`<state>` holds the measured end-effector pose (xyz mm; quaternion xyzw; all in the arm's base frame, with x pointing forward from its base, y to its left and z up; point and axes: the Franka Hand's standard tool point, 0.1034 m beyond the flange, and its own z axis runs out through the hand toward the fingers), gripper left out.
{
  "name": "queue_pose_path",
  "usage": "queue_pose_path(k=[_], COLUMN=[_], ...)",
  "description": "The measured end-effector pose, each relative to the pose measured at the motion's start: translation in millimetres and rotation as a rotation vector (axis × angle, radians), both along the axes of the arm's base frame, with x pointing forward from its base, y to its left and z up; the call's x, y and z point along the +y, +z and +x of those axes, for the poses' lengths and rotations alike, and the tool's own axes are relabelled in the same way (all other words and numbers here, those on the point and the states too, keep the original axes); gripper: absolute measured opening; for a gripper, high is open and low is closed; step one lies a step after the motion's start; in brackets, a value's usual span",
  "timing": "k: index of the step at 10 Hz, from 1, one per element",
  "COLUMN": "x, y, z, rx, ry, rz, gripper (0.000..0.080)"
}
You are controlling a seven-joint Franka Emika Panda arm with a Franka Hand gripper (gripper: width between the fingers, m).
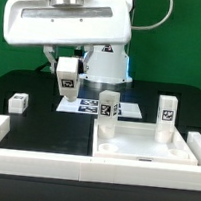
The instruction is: Assemble square table
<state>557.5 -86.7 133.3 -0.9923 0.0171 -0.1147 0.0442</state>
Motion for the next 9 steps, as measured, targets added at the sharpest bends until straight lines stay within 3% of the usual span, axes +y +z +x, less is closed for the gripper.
queue_pose_path(k=[3,4,7,9], x=[0.5,4.5,37.0,63.1], y=[-2.7,-11.2,-14.4,-11.3], z=[-0.8,-3.2,20.9,36.4], rx=[0.002,0.003,-0.022,-0.029], ry=[0.0,-0.013,0.02,-0.028], rz=[0.0,0.005,0.014,0.046], gripper=[0.029,0.029,0.029,0.029])
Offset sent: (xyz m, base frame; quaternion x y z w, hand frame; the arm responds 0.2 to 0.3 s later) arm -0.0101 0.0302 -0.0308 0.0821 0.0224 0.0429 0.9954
